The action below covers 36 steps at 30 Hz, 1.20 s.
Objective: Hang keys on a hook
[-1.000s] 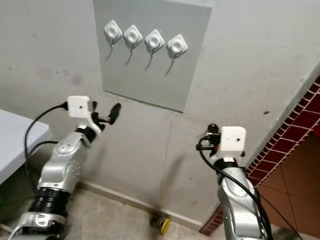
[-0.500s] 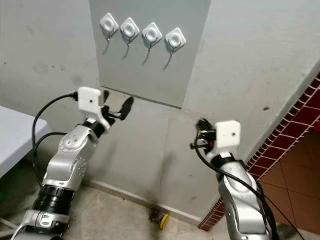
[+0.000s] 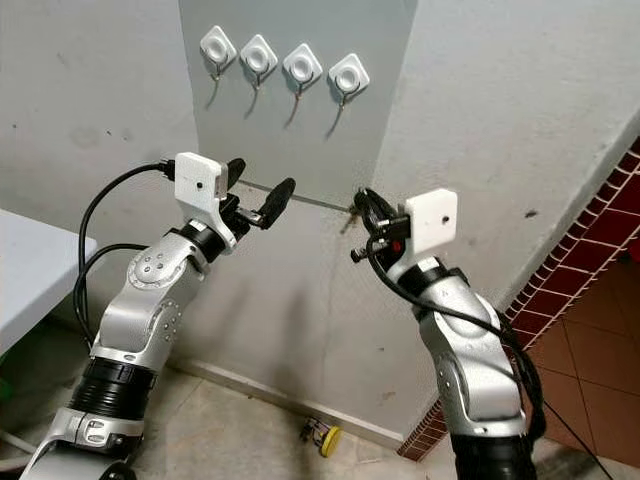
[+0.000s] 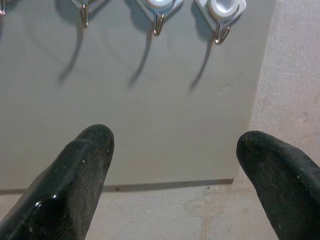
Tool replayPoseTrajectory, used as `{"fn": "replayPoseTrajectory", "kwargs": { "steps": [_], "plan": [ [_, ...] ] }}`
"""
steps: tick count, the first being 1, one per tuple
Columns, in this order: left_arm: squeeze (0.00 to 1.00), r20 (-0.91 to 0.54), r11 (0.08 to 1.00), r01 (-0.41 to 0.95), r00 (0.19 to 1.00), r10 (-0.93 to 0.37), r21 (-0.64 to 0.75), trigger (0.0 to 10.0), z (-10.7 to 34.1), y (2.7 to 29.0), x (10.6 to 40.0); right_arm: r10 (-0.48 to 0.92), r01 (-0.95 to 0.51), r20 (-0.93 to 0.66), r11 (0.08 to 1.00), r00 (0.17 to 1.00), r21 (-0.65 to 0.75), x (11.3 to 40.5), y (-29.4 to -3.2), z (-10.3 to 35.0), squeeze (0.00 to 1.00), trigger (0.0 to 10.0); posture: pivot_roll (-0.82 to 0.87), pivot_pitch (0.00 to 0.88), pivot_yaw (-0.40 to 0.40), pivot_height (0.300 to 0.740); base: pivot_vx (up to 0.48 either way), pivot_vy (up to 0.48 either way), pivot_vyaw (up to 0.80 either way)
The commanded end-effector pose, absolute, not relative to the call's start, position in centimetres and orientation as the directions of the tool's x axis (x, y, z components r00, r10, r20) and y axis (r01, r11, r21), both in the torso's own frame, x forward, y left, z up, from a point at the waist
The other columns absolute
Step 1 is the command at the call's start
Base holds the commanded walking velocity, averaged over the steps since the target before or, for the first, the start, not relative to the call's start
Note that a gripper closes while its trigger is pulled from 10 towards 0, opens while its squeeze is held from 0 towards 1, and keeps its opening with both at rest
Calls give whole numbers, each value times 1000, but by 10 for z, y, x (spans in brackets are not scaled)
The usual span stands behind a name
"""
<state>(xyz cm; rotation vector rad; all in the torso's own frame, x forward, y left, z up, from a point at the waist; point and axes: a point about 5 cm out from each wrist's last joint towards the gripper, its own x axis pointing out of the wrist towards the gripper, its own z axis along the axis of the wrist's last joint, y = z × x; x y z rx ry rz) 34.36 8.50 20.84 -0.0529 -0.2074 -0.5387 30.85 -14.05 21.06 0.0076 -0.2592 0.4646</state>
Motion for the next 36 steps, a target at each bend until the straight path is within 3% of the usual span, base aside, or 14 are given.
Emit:
{"fn": "replayPoseTrajectory", "kwargs": {
  "steps": [1,36],
  "plan": [
    [0,228,856,517,833,-505,7,10000,216,84,343,435,-448,268,894,859,-13,315,-142,216,0,10000,9,24,-68,740,0,0,0],
    [0,227,859,511,840,-493,-26,10000,219,81,340,417,-556,451,796,789,238,374,-108,269,0,10000,19,53,-76,740,0,0,0]
  ]
}}
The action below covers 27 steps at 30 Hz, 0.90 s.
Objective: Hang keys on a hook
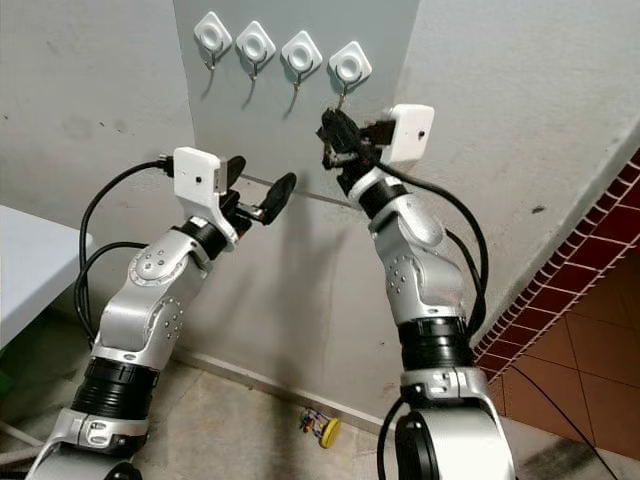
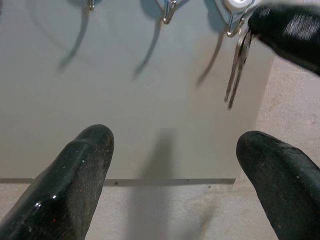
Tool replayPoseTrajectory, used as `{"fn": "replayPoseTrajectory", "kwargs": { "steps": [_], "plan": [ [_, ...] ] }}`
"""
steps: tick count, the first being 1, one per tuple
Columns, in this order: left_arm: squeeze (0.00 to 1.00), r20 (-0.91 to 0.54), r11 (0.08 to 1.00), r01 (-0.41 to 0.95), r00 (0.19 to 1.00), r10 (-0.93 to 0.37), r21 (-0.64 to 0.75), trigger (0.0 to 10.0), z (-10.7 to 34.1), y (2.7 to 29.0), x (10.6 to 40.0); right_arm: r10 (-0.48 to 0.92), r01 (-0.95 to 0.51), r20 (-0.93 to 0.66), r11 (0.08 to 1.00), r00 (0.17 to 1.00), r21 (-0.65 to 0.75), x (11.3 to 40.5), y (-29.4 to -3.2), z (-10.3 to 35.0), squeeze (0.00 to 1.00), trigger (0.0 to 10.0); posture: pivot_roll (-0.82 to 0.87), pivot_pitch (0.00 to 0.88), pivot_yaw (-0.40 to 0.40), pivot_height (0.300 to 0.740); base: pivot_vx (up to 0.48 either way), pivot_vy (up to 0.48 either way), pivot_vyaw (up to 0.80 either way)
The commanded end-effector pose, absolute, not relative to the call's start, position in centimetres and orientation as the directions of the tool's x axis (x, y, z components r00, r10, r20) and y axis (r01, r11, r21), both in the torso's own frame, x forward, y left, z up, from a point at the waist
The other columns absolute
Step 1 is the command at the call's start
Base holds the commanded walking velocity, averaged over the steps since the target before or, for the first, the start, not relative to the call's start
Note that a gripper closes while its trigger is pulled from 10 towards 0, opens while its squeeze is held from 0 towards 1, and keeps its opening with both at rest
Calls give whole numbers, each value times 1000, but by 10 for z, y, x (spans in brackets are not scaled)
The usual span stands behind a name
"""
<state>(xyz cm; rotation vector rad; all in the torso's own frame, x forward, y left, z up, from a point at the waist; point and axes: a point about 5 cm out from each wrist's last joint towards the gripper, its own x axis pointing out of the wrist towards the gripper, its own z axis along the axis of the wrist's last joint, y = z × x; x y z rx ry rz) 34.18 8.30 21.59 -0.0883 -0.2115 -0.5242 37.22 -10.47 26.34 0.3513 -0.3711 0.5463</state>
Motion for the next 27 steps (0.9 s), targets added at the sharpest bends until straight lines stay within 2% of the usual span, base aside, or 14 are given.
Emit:
{"fn": "replayPoseTrajectory", "kwargs": {
  "steps": [1,14,19,27],
  "plan": [
    [0,228,859,511,840,-493,-26,10000,219,81,340,413,-558,457,792,788,247,375,-108,270,0,10000,19,53,-76,740,0,0,0],
    [0,229,860,509,842,-489,-36,10000,219,80,340,354,-554,489,752,797,357,388,-110,283,0,10000,19,56,-81,740,0,0,0],
    [0,229,862,506,844,-485,-40,10000,219,81,340,326,-559,489,686,809,466,389,-112,277,0,10000,19,56,-81,740,0,0,0],
    [0,231,862,505,844,-484,-40,10000,220,82,340,357,-618,525,617,772,487,379,-110,267,0,10000,19,60,-78,740,0,0,0]
  ]
}}
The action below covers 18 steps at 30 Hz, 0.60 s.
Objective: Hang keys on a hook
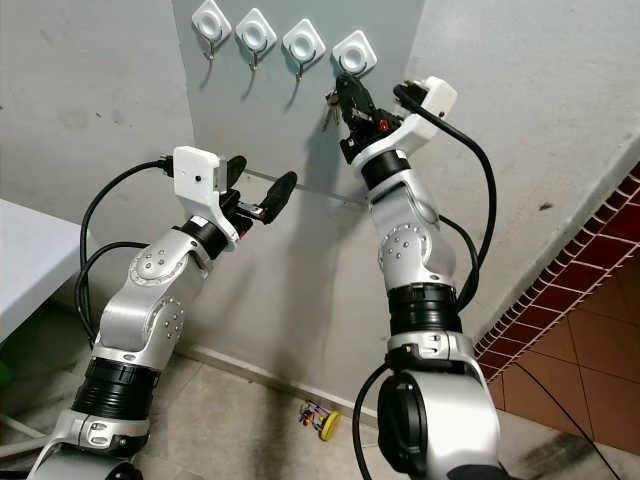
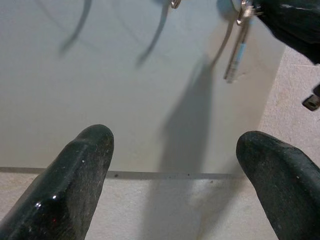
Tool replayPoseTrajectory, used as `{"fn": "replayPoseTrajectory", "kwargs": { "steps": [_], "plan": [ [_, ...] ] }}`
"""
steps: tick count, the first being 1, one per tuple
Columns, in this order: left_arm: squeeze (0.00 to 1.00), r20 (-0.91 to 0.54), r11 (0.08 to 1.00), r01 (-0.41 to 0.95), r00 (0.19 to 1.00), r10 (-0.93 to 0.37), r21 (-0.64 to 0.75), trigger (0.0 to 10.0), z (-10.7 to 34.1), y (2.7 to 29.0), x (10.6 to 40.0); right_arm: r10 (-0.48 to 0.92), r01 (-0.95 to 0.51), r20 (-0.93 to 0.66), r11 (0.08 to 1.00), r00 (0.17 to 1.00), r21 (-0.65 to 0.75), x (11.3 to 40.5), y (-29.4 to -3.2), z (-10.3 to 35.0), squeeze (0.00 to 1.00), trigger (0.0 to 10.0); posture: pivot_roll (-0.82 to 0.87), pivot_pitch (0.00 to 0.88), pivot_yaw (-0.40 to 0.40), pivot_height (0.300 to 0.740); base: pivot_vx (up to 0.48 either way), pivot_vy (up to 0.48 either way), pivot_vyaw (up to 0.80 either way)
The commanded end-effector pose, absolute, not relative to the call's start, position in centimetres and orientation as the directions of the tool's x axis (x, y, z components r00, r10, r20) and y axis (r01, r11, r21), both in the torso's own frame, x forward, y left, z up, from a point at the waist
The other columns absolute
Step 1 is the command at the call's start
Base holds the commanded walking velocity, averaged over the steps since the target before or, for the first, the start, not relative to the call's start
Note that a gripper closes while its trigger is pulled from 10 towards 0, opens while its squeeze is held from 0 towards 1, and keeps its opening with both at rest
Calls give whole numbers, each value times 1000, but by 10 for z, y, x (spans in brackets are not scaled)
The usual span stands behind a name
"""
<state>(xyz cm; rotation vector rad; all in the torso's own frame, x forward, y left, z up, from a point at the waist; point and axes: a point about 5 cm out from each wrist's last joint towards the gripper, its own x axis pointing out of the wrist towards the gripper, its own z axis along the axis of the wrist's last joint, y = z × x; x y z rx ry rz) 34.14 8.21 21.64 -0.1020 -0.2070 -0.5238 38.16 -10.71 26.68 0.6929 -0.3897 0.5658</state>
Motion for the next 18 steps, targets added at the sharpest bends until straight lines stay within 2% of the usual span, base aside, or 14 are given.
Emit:
{"fn": "replayPoseTrajectory", "kwargs": {
  "steps": [1,5,18],
  "plan": [
    [0,230,862,505,844,-484,-40,10000,220,82,340,361,-624,530,609,767,489,378,-109,267,0,10000,17,62,-74,740,0,0,0],
    [0,227,861,507,844,-486,-42,10000,220,81,340,377,-667,564,554,734,498,372,-107,265,0,10000,16,64,-72,740,0,0,0],
    [0,225,863,504,846,-484,-42,10000,220,82,340,358,-658,565,547,743,518,374,-109,269,0,10000,20,64,-72,740,0,0,0]
  ]
}}
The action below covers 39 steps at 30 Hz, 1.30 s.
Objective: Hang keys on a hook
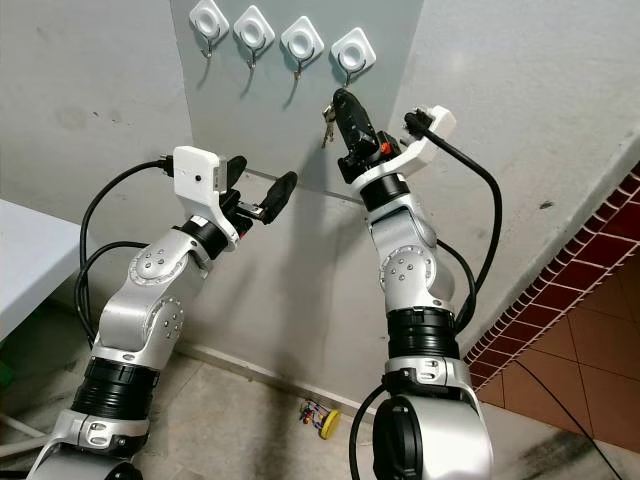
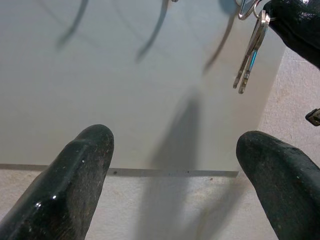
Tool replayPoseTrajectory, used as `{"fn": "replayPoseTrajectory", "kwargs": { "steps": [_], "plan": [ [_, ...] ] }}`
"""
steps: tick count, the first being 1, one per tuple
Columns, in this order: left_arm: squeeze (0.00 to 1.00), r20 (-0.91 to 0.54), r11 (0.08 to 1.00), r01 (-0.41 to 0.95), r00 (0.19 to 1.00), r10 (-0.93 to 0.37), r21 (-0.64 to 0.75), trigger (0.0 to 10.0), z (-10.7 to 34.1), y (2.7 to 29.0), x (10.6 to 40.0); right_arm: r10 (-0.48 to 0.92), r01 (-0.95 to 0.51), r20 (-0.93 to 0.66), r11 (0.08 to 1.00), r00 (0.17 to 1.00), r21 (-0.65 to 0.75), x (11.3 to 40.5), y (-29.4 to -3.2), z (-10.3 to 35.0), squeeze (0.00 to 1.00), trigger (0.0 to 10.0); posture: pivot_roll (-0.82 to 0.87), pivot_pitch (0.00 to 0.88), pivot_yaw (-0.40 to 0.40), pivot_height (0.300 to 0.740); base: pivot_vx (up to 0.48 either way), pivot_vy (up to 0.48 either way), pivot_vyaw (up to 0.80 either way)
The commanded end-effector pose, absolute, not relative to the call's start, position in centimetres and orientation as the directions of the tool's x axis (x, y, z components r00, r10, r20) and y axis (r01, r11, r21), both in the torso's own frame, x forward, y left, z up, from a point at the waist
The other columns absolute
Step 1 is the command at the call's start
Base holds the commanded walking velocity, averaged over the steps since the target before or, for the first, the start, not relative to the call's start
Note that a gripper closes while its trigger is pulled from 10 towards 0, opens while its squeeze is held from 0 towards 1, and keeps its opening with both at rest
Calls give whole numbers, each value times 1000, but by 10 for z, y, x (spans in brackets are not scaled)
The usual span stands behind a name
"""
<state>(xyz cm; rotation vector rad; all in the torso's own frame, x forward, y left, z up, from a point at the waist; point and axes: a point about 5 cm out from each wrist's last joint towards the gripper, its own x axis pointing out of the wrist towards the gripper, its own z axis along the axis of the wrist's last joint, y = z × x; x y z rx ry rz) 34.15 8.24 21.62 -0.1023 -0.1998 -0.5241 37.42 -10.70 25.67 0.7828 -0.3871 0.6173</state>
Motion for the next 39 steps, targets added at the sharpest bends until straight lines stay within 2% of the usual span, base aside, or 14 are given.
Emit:
{"fn": "replayPoseTrajectory", "kwargs": {
  "steps": [1,13,36,37,39],
  "plan": [
    [0,226,863,504,846,-483,-42,10000,220,82,340,348,-651,564,547,749,527,375,-110,269,0,10000,22,62,-74,740,0,0,0],
    [0,227,865,500,848,-479,-46,10000,220,82,339,336,-644,564,545,754,537,380,-112,274,0,10000,22,65,-78,740,0,0,0],
    [0,228,869,493,853,-470,-51,10000,220,83,339,303,-582,498,448,813,678,384,-113,253,0,10000,33,60,-86,740,0,0,0],
    [0,228,870,491,853,-469,-51,10000,220,83,339,301,-581,498,449,813,679,383,-113,251,1000,10000,33,60,-86,740,0,0,0],
    [0,228,870,490,854,-468,-51,10000,220,83,339,299,-580,497,448,814,680,383,-113,250,1000,10000,33,60,-86,740,0,0,0]
  ]
}}
